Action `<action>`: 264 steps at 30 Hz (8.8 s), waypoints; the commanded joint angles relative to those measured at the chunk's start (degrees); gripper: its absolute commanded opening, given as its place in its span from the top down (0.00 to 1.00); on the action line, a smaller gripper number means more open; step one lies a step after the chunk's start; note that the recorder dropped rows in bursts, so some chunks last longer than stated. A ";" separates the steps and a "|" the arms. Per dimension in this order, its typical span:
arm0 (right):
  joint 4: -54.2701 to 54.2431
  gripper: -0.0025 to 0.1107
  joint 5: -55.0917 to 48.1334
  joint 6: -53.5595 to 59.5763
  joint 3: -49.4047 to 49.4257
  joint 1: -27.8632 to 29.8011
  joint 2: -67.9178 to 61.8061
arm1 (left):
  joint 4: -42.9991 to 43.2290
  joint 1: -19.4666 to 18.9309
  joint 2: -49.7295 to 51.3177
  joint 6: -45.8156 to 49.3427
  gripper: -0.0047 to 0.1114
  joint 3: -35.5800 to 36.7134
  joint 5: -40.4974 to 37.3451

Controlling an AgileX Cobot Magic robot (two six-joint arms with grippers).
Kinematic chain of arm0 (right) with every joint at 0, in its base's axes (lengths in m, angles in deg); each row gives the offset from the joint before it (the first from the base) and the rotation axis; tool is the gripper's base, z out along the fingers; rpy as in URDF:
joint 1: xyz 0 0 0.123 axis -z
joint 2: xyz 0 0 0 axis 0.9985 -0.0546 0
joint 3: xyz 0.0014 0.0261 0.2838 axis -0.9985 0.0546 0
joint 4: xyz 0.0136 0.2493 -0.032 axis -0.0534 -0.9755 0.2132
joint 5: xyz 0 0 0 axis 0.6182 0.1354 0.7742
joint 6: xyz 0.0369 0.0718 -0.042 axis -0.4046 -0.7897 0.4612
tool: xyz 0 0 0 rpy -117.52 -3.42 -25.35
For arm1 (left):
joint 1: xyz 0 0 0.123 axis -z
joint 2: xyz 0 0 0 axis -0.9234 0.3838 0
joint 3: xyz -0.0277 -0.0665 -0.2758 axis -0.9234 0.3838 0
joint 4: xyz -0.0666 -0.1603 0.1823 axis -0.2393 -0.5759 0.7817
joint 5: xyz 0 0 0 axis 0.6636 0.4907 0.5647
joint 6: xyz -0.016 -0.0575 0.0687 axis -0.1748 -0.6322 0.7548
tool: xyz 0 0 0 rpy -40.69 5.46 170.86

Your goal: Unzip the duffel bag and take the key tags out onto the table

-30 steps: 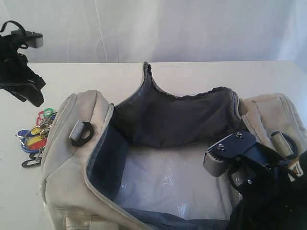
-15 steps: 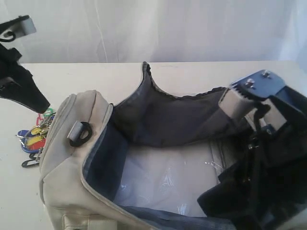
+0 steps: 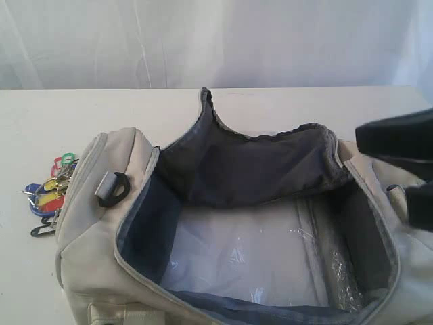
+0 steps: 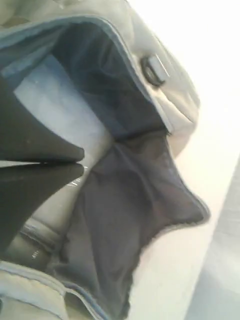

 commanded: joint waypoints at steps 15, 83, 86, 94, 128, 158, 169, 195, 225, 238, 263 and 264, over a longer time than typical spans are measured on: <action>0.60 0.98 9.47 -0.89 -0.54 -0.12 0.26 | -0.34 0.02 -3.88 -2.10 0.96 3.11 2.23; 0.60 0.98 9.47 -0.89 -0.54 -0.12 0.26 | -0.38 -4.06 -22.03 -1.92 0.96 32.38 14.16; 0.60 0.98 9.47 -0.89 -0.54 -0.12 0.26 | -4.90 -4.06 -23.51 -1.92 0.96 39.01 28.42; 0.60 0.98 9.48 -0.89 -0.54 -0.12 0.36 | -9.12 -4.06 -24.75 -1.87 0.96 48.07 41.05; 0.60 0.98 9.48 -0.89 -0.54 -0.12 0.36 | 25.96 -4.16 -30.87 -24.25 0.96 59.81 47.19; 0.60 0.98 9.55 -0.89 -0.54 -0.12 0.46 | 26.07 -4.16 -30.87 -24.03 0.96 59.81 47.18; 0.62 0.98 9.45 -0.89 -0.54 25.79 16.03 | 26.07 -4.16 -30.87 -24.03 0.96 59.81 47.18; 0.70 0.98 15.47 -0.89 29.33 25.79 31.33 | 26.07 -4.16 -30.87 -24.03 0.96 59.81 47.18; 10.17 0.98 21.95 -1.40 46.17 35.74 39.85 | 26.07 -4.16 -30.87 -24.03 0.96 59.81 47.29; 7.86 0.98 21.85 -1.40 46.17 34.65 39.85 | 26.07 -4.16 -30.87 -24.03 0.96 59.81 47.29; 5.73 0.98 21.36 -4.69 46.17 33.12 39.85 | 26.07 -4.16 -30.87 -24.03 0.96 59.81 47.29; 5.73 0.98 21.36 -5.39 46.17 33.12 39.85 | 26.07 -4.16 -30.87 -24.03 0.96 59.81 47.29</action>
